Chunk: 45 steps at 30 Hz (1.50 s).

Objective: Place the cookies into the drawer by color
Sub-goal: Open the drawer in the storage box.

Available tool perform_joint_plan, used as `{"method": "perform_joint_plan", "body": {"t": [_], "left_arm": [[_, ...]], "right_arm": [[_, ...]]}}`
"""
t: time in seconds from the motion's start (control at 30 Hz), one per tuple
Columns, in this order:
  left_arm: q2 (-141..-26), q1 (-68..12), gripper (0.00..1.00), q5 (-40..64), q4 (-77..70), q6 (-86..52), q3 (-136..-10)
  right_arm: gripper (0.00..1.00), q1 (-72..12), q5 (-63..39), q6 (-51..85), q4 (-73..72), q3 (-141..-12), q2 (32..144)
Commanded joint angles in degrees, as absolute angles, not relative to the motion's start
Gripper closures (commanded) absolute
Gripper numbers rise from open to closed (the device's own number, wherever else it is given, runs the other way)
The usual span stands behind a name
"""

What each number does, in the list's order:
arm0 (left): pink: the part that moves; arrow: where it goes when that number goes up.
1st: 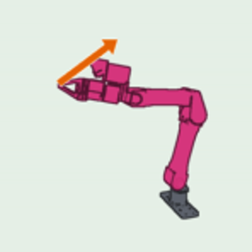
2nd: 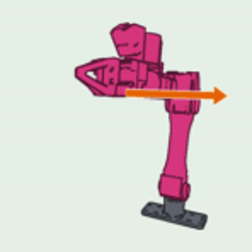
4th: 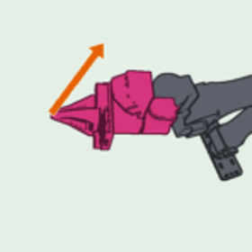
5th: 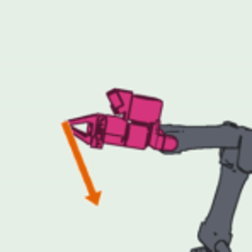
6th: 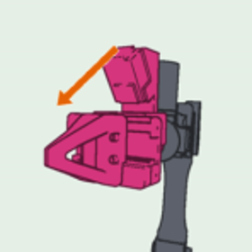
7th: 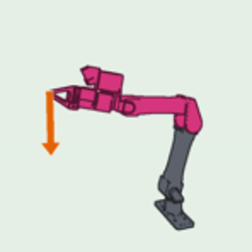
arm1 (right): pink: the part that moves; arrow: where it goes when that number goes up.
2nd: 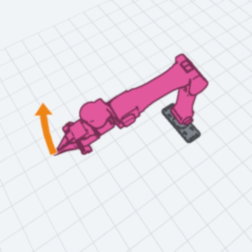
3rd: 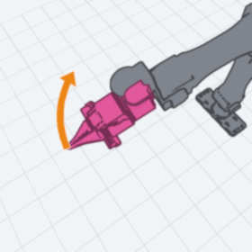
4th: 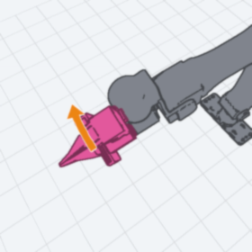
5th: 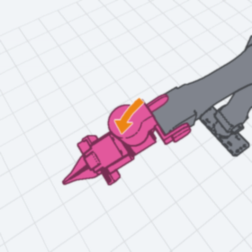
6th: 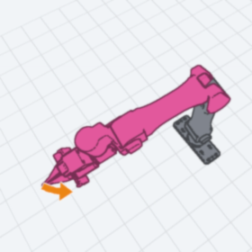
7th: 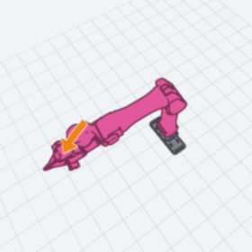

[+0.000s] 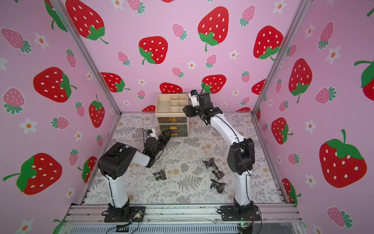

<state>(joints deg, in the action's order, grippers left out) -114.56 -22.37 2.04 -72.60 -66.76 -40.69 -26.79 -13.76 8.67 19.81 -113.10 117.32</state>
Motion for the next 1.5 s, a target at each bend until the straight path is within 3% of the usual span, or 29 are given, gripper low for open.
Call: {"method": "perform_joint_plan", "body": {"t": [0.0, 0.13, 0.47, 0.67, 1.07, 1.2, 1.33, 1.47], "left_arm": [[-118.06, -23.78, 0.21, -1.13, -81.47, -69.53, -39.84], [-119.19, -25.05, 0.23, -2.25, -78.76, -68.28, -41.74], [-124.2, -25.3, 0.41, -3.05, -81.47, -69.13, -45.26], [-125.8, -25.34, 0.46, -2.71, -81.47, -69.17, -47.51], [-126.65, -25.83, 0.73, -3.98, -81.46, -67.04, -48.82], [-127.17, -25.91, 0.76, -3.68, -81.56, -67.2, -49.08], [-126.85, -26.49, 0.85, -4.02, -81.54, -66.37, -48.33], [-125.87, -26.84, 0.87, -3.98, -81.55, -66.05, -47.33]], "right_arm": [[0.36, -27.41, -13.07, 7.03, 20.74, -111.49, 115.91], [0.36, -27.42, -13.63, 7.03, 20.69, -111.47, 116.1], [0.37, -27.42, -13.43, 6.66, 20.48, -110.84, 116.24], [0.37, -27.53, -12.3, 5.93, 20.48, -110.71, 116.07], [0.37, -27.87, -12.37, 4.4, 19.95, -110.11, 116.22], [0.37, -27.86, -12.36, 4.23, 19.75, -110.19, 116.52], [0.37, -27.86, -12.38, 4.22, 19.68, -110.28, 116.68], [0.37, -27.87, -12.57, 4.22, 19.77, -110.58, 116.95]]}}
